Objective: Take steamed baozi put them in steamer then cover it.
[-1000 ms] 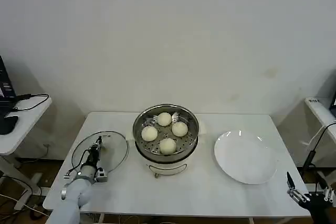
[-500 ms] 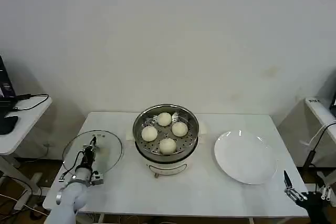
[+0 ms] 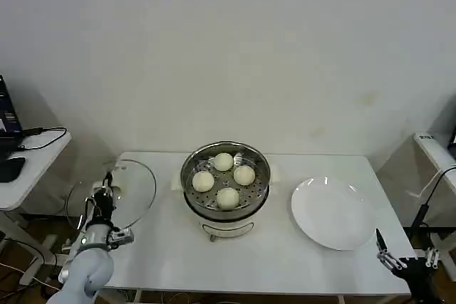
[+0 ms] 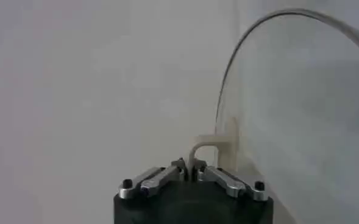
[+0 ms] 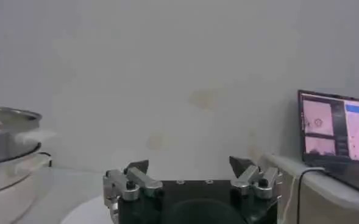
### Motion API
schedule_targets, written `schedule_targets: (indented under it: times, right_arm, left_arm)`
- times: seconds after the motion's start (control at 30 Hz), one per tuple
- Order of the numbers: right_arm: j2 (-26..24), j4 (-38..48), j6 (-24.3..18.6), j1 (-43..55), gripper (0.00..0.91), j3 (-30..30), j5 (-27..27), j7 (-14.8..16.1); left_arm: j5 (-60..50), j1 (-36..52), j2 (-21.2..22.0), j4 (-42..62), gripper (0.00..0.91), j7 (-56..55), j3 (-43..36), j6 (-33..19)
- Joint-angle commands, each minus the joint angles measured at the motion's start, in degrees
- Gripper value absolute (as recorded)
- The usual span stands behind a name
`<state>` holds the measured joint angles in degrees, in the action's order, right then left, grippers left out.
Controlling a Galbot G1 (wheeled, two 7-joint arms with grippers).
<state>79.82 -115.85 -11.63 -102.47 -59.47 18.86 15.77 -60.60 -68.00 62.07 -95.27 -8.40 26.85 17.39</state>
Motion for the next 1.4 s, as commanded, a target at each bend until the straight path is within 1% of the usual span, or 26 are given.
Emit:
schedule_targets:
  times: [0.03, 0.1, 0.23, 0.33, 0.4, 0.43, 0.6, 0.73, 0.87, 1.0, 1.17, 1.4]
  right_arm:
    - [0.8, -0.1, -0.1, 0.2, 0.907, 1.3, -3.1, -0.5]
    - [1.2, 0.0, 0.2, 0.3, 0.907, 1.4, -4.3, -0.9]
    - [2.9, -0.6, 0.8, 0.7, 0.907, 1.7, -8.9, -1.8]
    - [3.6, -1.0, 1.5, 0.5, 0.907, 2.0, -10.3, -2.5]
    - [3.7, -0.8, 1.7, 0.4, 0.907, 2.0, -11.1, -2.9]
    - [3.7, -0.7, 1.8, 0.4, 0.907, 2.0, -11.4, -3.0]
    - [3.4, -0.4, 2.2, 1.0, 0.907, 2.2, -11.9, -3.2]
    - [3.3, -0.1, 2.2, 1.4, 0.907, 3.1, -12.3, -3.2]
    - [3.3, 0.3, 2.1, 1.6, 0.907, 3.8, -12.8, -3.3]
    - [3.3, 0.6, 2.1, 1.7, 0.907, 3.9, -12.9, -3.3]
    - [3.5, 0.4, 2.1, 1.6, 0.907, 4.2, -13.0, -3.2]
    - [3.8, 0.7, 2.0, 1.6, 0.907, 5.2, -13.6, -3.2]
  left_arm:
    - [5.7, 2.3, -1.5, -15.7, 0.0, 8.5, -5.2, 14.2]
    - [3.4, 6.0, -1.7, -14.8, 0.0, 10.5, -8.6, 15.5]
    - [0.3, 17.1, -2.2, -12.0, 0.0, 15.7, -15.9, 19.1]
    - [-2.6, 22.0, 0.0, -10.2, 0.0, 19.1, -19.6, 21.4]
    - [-6.3, 23.7, 3.0, -9.5, 0.0, 21.8, -21.9, 22.9]
    - [-7.8, 23.9, 3.7, -9.4, 0.0, 22.7, -22.6, 23.0]
    - [-17.3, 25.0, 11.5, -7.8, 0.0, 28.2, -26.6, 23.8]
    - [-22.8, 25.8, 15.3, -5.4, 0.0, 30.7, -28.5, 23.5]
    - [-27.9, 25.7, 17.6, -4.5, 0.0, 32.5, -29.6, 22.9]
    - [-30.6, 25.5, 20.0, -3.9, 0.0, 33.2, -30.0, 22.6]
    - [-32.0, 24.9, 23.5, -2.6, 0.0, 33.4, -29.4, 22.6]
    - [-32.3, 23.9, 26.4, -1.7, 0.0, 32.4, -29.1, 22.7]
